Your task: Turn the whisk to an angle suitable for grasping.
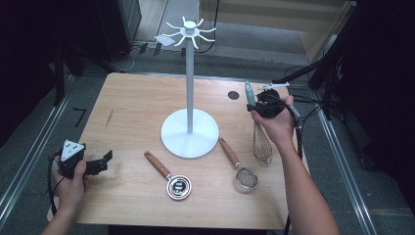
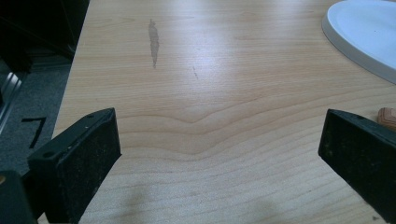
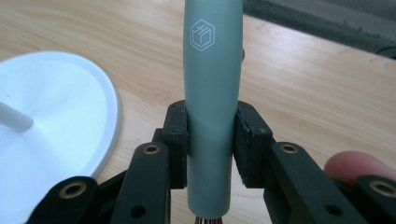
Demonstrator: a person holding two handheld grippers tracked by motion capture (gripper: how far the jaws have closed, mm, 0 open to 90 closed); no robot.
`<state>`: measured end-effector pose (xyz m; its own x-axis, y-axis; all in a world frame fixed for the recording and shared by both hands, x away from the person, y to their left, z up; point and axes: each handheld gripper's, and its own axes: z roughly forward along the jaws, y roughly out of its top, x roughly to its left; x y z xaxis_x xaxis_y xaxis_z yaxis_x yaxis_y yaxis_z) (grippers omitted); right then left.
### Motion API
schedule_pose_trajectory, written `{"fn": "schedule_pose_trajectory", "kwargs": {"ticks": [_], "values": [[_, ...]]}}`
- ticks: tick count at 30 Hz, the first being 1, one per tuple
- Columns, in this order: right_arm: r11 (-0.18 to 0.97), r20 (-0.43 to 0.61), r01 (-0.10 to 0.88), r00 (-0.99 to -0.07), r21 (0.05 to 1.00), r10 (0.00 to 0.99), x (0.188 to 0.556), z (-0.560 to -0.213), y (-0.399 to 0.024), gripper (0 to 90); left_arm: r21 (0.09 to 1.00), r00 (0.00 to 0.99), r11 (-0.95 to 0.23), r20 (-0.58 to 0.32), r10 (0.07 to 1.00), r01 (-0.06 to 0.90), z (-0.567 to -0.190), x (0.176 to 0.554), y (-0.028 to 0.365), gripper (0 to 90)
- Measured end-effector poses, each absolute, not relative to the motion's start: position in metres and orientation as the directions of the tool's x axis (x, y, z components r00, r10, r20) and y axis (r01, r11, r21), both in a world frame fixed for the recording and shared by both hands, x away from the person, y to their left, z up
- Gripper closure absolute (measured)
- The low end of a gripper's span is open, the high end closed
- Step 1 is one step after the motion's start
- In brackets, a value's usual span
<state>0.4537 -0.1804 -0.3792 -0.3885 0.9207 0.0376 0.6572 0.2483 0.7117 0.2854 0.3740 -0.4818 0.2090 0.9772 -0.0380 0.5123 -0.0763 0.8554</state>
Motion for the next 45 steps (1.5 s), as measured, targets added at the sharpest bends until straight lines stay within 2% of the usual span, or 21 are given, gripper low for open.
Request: {"fn": "schedule_pose_trajectory", "kwargs": {"ticks": [22, 45], "values": [[0.152, 0.049, 0.478, -0.382, 0.865, 0.923, 0.429, -0.365, -0.176, 70.5, 0.856, 0.210, -0.076, -0.038, 0.977, 0.512, -0.482, 0.285, 0.374, 0.0], [0.102, 0.033, 0.267, -0.458, 0.958, 0.889, 0.398, -0.335, -0.153, 70.5, 0.856, 0.208, -0.075, -0.039, 0.977, 0.512, -0.482, 0.286, 0.374, 0.0]]}}
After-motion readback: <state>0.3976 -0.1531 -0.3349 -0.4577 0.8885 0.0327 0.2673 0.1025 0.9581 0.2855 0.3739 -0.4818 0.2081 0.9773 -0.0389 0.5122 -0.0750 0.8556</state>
